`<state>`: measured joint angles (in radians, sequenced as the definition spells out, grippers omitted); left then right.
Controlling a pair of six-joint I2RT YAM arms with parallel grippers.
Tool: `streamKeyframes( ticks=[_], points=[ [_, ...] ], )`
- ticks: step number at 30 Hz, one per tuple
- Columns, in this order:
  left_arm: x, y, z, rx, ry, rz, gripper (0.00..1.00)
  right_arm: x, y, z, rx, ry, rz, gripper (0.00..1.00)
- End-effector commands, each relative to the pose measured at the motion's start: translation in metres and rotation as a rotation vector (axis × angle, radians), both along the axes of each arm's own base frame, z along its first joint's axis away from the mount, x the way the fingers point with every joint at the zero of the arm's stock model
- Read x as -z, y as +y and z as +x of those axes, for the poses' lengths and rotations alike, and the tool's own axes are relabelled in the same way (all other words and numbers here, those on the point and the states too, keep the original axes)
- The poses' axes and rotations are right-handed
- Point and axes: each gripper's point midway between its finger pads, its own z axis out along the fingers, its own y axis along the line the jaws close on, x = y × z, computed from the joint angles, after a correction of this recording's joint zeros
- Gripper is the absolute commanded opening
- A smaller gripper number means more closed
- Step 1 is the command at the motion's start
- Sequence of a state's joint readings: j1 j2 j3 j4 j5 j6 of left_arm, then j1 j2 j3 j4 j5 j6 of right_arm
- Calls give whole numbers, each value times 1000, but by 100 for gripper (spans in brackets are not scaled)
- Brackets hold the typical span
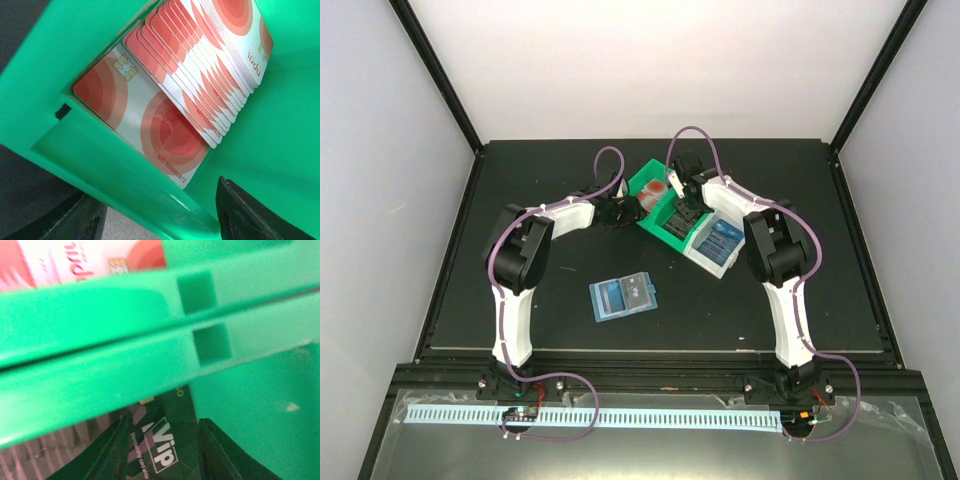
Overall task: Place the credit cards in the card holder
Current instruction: Pick up the credit card from the storage box.
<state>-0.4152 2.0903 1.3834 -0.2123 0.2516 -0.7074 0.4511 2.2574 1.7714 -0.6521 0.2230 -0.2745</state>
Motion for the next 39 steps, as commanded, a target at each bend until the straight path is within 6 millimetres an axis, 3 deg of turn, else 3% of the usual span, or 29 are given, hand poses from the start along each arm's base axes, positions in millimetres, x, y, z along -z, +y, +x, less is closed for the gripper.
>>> streamKeyframes(
  ticks=[1, 13, 24, 28, 34, 39],
  points=[
    [34, 15, -19, 26, 94, 101, 59, -34, 18, 2, -40, -30, 124, 40],
    [34, 15, -17, 38, 93, 110, 56, -9, 20, -6, -116, 20, 93, 42],
    [37, 15, -19, 40, 102, 110, 55, 13, 4, -9, -100, 34, -13, 45],
    [39, 16, -19, 37, 107, 116, 54, 15, -4, -5, -72, 7, -53, 45],
    [40, 15, -20, 42, 109, 115, 53, -2, 18, -13, -115, 6, 88, 46],
    [40, 15, -21, 46, 112, 116, 52, 5, -2, -4, -60, -21, -25, 45]
  ],
)
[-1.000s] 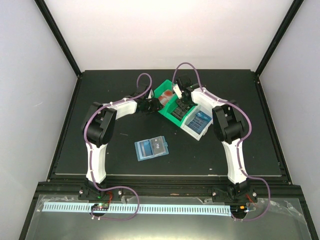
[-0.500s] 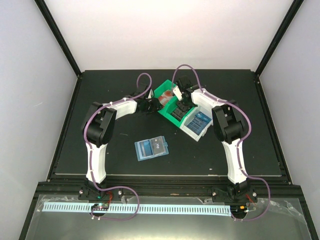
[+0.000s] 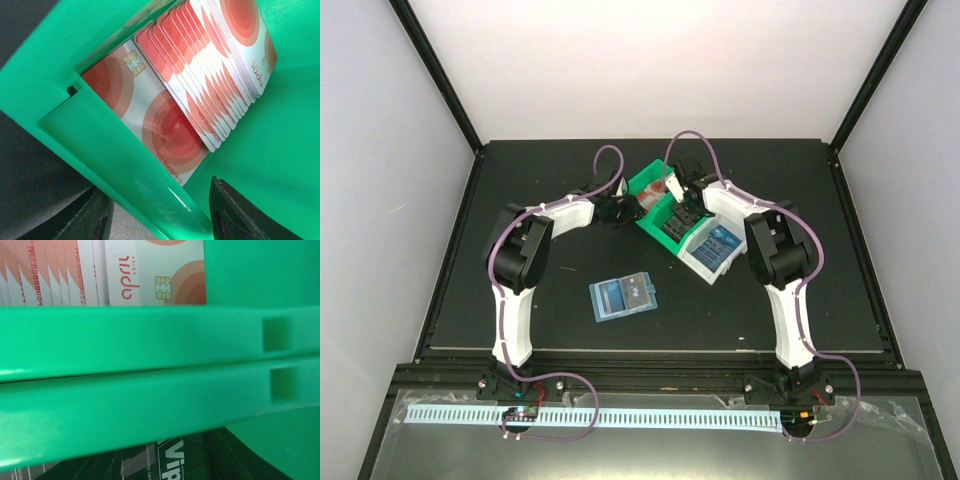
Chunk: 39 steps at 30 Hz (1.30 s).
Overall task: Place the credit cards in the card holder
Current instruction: Pick up the credit card from the storage box.
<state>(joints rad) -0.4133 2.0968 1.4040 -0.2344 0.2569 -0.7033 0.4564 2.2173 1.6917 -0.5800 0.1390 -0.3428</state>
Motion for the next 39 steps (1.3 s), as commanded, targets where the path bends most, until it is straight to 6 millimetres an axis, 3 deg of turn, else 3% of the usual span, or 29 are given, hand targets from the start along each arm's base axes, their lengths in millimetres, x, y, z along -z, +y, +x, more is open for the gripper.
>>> streamKeyframes(
  ticks=[1, 4, 12, 17, 29, 39],
  points=[
    [42, 16, -22, 44, 104, 117, 51, 5, -22, 8, 56, -34, -106, 44],
    [42, 16, -22, 48, 103, 121, 51, 5, -32, 12, 87, -62, -162, 41],
    [43, 17, -23, 53, 101, 131, 50, -28, -37, 21, 136, -145, -155, 36],
    [43, 17, -23, 55, 100, 133, 49, -37, -41, 20, 151, -154, -167, 34],
    [42, 17, -21, 55, 96, 132, 49, -45, -43, 18, 168, -161, -160, 17],
    [45, 16, -21, 60, 104, 131, 49, -24, -49, 13, 160, -116, -214, 8]
  ],
)
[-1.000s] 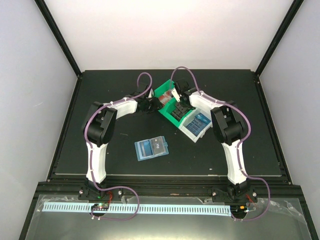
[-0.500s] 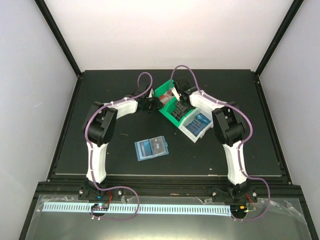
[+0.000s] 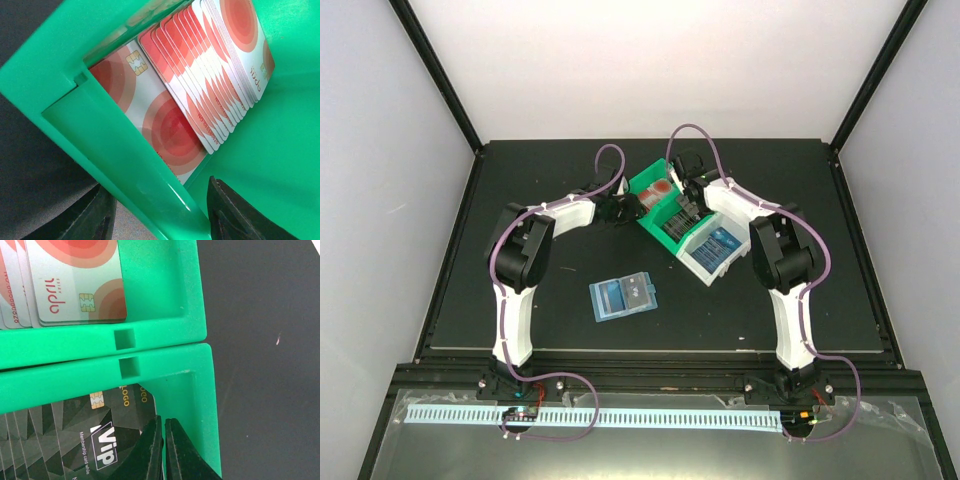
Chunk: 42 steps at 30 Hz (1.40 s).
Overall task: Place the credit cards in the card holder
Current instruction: Pick up the credit card from the storage box.
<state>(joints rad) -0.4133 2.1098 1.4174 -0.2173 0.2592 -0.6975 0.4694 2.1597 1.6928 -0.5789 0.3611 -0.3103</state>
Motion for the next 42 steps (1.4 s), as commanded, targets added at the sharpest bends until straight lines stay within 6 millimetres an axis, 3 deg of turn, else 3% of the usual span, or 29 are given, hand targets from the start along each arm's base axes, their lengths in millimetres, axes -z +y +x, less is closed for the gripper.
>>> streamKeyframes(
  ticks=[1, 10, 19, 33, 42],
  points=[
    [46, 19, -27, 54, 123, 138, 49, 16, -23, 0, 48, 32, -81, 8],
    [47, 20, -27, 51, 125, 138, 49, 27, -26, -5, 56, 72, -105, 22],
    [49, 20, -29, 51, 131, 137, 49, 30, -38, -6, 55, 63, -181, 9],
    [50, 19, -29, 51, 133, 133, 49, 39, -61, -27, -7, 93, -330, 9],
    [52, 19, -29, 49, 139, 130, 49, 34, -60, -33, -71, 85, -346, 14]
  ],
)
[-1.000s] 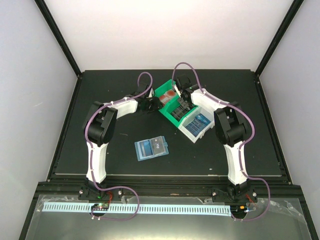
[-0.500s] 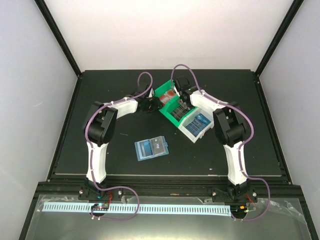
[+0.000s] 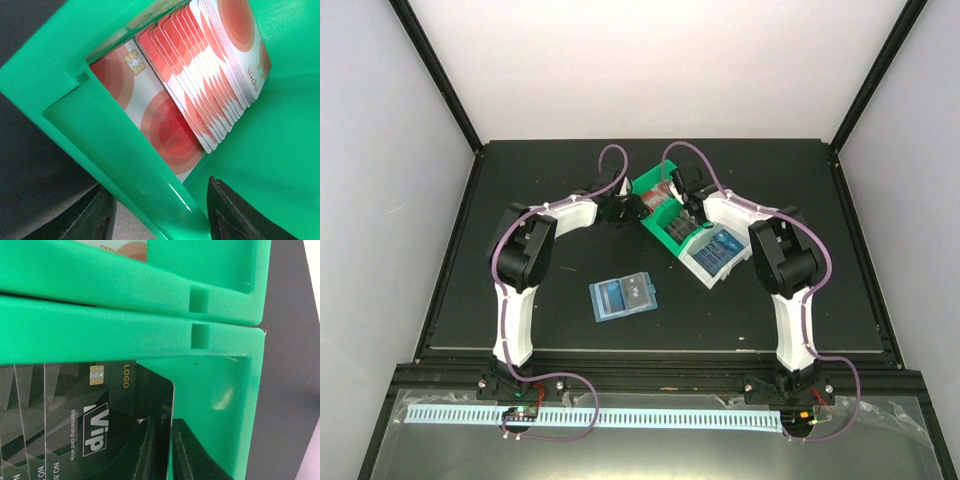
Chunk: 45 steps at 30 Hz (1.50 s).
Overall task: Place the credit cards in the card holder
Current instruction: Pick up the credit card from the storage box.
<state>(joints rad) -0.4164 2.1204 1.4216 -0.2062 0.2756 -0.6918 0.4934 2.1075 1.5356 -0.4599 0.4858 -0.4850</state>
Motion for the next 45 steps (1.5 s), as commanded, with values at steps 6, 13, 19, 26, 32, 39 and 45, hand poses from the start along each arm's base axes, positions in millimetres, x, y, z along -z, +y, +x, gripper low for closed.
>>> streamKeyframes(
  ticks=[6, 13, 19, 26, 32, 39, 45],
  points=[
    [50, 24, -29, 31, 138, 144, 49, 26, -42, -22, 59, 125, -129, 22],
    [49, 24, -28, 32, 135, 145, 49, 23, -27, -12, 122, 140, -26, 23],
    [45, 24, -28, 35, 131, 142, 49, 21, -25, -4, 151, 127, -6, 1],
    [24, 15, -24, 60, 93, 91, 55, -48, -1, 1, 121, 21, 192, 1],
    [-15, 10, -18, 75, 16, 56, 69, -116, 12, -14, 75, -48, 357, 1],
    [-77, 12, -33, 91, -86, 5, 80, -181, 39, -60, 13, -26, 691, 1],
    [-133, 22, -83, 116, -196, -109, 88, -210, 81, -126, -88, 147, 1116, 1]
  ],
)
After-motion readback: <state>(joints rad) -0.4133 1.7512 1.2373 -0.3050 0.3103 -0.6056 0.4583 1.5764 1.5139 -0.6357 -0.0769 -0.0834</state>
